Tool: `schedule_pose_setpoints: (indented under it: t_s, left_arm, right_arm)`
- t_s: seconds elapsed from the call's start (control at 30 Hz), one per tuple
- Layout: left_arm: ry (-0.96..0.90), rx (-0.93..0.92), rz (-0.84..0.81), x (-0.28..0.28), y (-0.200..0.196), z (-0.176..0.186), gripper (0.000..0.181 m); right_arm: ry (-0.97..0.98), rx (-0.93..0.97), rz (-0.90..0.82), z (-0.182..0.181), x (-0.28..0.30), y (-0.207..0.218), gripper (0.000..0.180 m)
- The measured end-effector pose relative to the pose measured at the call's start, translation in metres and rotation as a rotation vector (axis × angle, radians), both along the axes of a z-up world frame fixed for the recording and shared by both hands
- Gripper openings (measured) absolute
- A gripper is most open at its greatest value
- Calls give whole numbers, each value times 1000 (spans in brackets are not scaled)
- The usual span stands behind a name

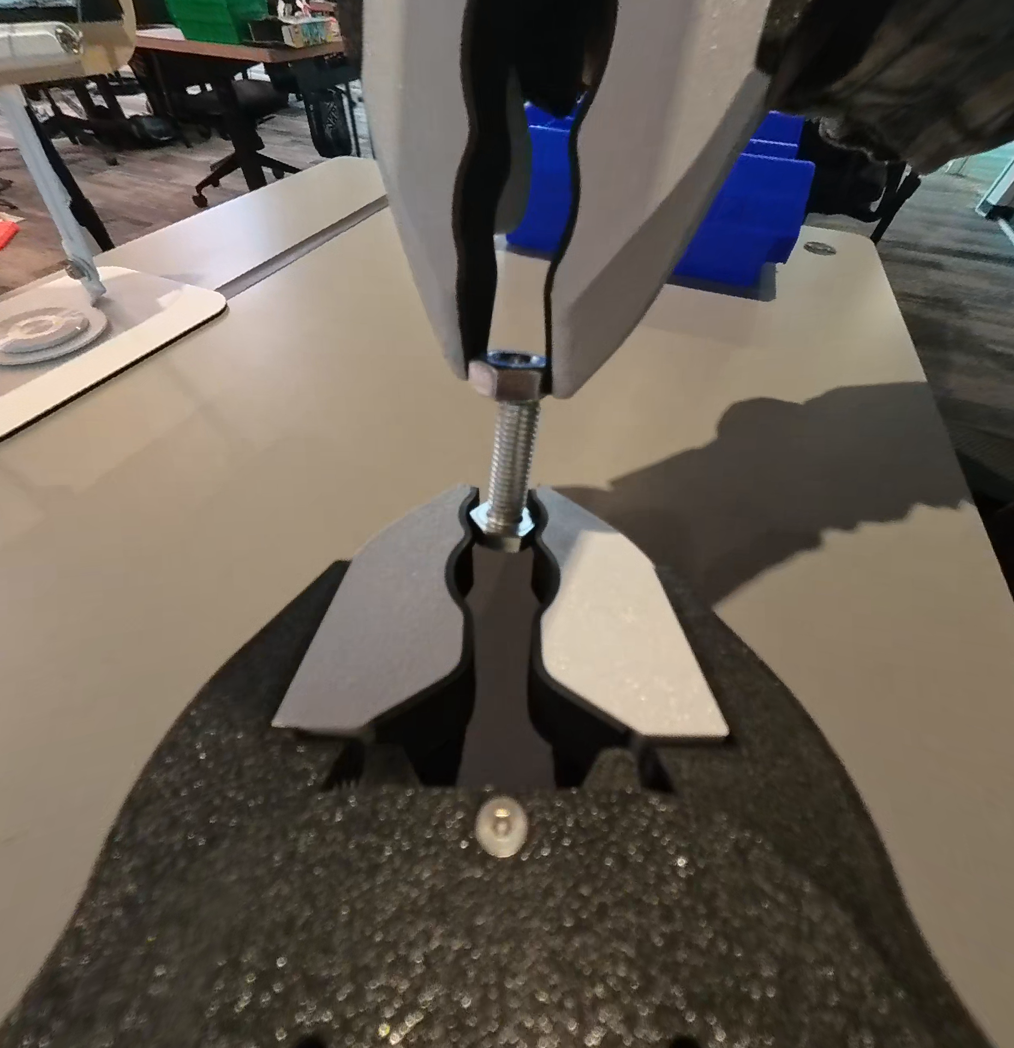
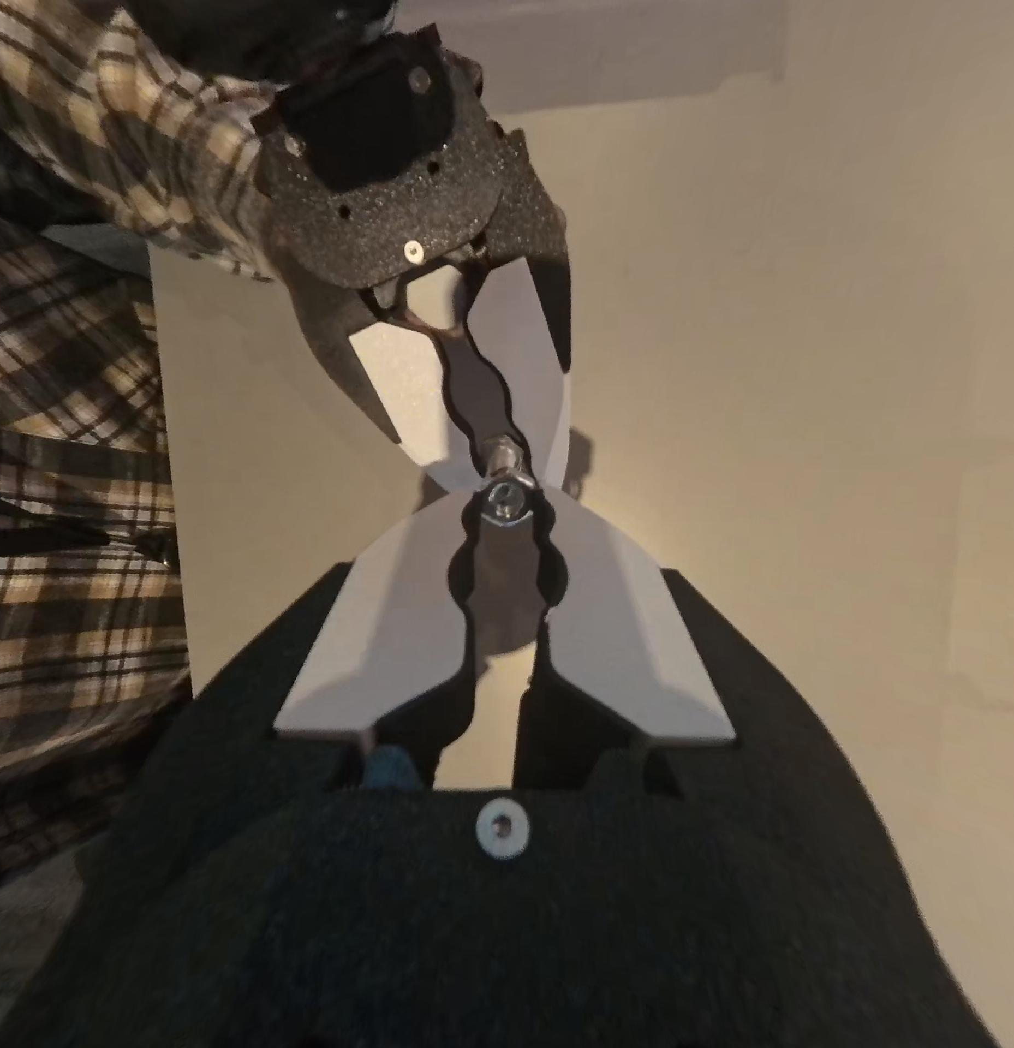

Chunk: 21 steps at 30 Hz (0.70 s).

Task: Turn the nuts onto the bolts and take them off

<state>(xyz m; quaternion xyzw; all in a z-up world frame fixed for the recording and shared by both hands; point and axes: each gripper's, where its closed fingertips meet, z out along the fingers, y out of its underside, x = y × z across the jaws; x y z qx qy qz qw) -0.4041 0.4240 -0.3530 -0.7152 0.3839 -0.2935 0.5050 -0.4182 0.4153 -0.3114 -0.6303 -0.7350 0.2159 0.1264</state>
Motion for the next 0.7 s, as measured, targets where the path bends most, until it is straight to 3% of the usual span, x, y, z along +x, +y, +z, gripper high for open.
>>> schedule_pose_setpoints:
  t_s: [0.3,0.53,0.7]
  left_arm:
    - [-3,-37,-22,3,-3,-3,15]
    - [-28,-39,-75,6,-8,0,15]
    - [-31,-48,-87,7,-9,-1,15]
  right_arm:
    - [-28,32,45,-5,3,-3,17]
    - [-23,80,217,-6,7,-6,17]
    - [-34,88,246,-6,6,-8,17]
